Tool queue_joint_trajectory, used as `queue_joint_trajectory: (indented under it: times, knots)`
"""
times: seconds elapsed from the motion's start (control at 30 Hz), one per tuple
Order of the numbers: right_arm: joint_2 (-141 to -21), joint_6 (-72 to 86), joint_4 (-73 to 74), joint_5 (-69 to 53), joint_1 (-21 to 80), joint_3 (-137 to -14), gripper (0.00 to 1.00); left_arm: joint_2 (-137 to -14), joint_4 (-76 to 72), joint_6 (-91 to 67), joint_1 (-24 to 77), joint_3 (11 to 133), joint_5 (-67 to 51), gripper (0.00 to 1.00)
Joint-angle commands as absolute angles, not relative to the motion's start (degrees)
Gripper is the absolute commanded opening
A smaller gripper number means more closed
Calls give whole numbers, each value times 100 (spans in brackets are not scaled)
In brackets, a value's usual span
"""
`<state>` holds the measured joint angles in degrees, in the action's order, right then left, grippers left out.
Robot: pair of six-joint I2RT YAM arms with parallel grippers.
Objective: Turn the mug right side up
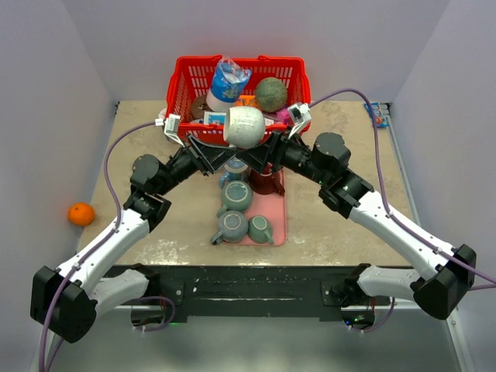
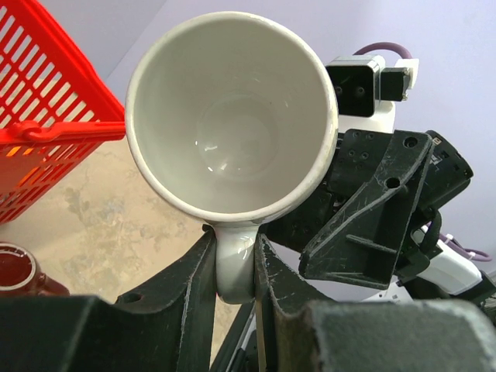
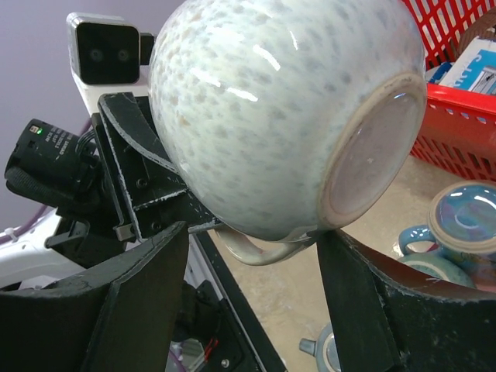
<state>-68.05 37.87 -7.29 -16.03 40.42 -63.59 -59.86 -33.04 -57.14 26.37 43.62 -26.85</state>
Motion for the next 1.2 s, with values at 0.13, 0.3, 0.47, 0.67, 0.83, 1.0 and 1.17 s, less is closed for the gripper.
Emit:
queue_joint_trajectory:
  times: [0.13,0.3,0.47,0.67,0.83,1.0,1.17]
  knots:
    - [-6917,3981,-1529,-1679,4025,-6390,70,-5818,-2928,-5432,2628,4684,-2558,0]
    - [-7145,4025,-1486,-1775,4025,-6486,68,-5687,-2163,-5151,2628,4790,-2338,0]
    - [-7303,4087,-1477,-1820,4034,-6530,71,-5616,-1364,-4957,2628,5027,-2014,0]
    - [-7681,4244,-1274,-2021,4025,-6715,72,-5669,-309,-4790,2628,5510,-1636,0]
    - [-7936,4324,-1248,-2214,4034,-6794,73,-5695,525,-4615,2628,5861,-1398,0]
    - [-8244,4421,-1283,-2513,4034,-6882,74,-5695,1264,-4343,2628,6195,-1055,0]
    - [-8455,4509,-1310,-2724,4034,-6961,74,-5730,1871,-4035,2628,6512,-633,0]
